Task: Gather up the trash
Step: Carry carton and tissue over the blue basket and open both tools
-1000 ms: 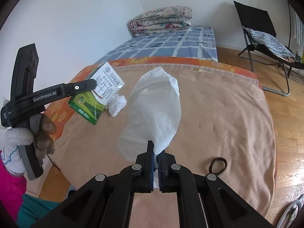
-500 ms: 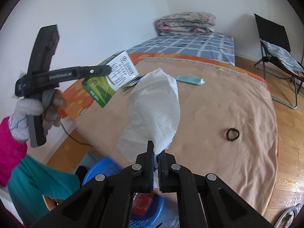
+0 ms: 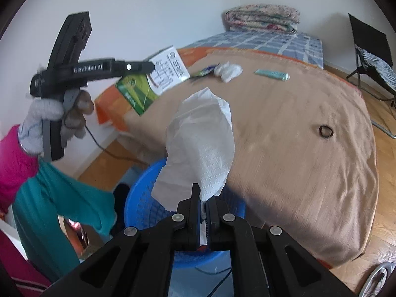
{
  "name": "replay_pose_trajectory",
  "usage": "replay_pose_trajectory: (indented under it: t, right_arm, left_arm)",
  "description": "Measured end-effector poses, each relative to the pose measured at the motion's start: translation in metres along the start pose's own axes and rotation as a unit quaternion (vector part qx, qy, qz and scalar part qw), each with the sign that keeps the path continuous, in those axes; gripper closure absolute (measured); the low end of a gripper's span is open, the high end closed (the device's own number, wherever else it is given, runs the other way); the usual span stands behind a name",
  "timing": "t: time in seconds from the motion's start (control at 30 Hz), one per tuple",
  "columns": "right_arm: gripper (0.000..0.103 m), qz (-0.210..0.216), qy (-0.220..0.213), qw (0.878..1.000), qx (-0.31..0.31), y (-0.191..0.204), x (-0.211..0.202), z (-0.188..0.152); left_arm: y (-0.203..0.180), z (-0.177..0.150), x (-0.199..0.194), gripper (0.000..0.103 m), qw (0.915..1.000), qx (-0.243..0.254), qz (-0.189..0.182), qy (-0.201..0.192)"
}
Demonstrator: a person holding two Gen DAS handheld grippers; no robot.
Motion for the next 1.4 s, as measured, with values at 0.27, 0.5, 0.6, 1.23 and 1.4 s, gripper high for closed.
replay_pose_trajectory:
  t: [0.27, 0.5, 0.6, 1.23, 1.4]
  right_arm:
    - [0.102, 0.016, 0.039, 0.999, -0.011, 0.017, 0.013, -0.029]
    - [0.102, 0.032, 0.081, 0.996, -0.03, 0.033, 0.033, -0.047]
    - [0.102, 0.036, 0.096, 0.994, -0.029, 0.034, 0.04, -0.052]
    - [0.098, 0.045, 0.147, 0.988, 0.014, 0.027, 0.068, -0.065]
    - [0.093, 0.04, 0.144, 0.989, 0.019, 0.027, 0.069, -0.065]
  left_arm:
    - [0.004, -0.036, -0.007, 0.063, 0.9997, -0.014, -0.003, 0.02]
    - [0.003, -0.066, 0.002, 0.063, 0.9988, -0.008, 0.002, 0.048]
    - [0.001, -0.078, 0.008, 0.063, 0.998, -0.001, 0.005, 0.063]
    - [-0.005, -0.13, 0.037, 0.063, 0.9916, 0.018, 0.013, 0.127]
    - [-0.004, -0.137, 0.041, 0.063, 0.9898, 0.019, 0.015, 0.14]
Point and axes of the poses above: each gripper's, at about its wrist camera, not at the fingertips, and x roughly the way its jaws point, y to its left, z to its top, the point moved 5 cm from there along x, roughly the way its jaws point, and after that the axes turned 7 degrees about -x, right-handed, at the moved point
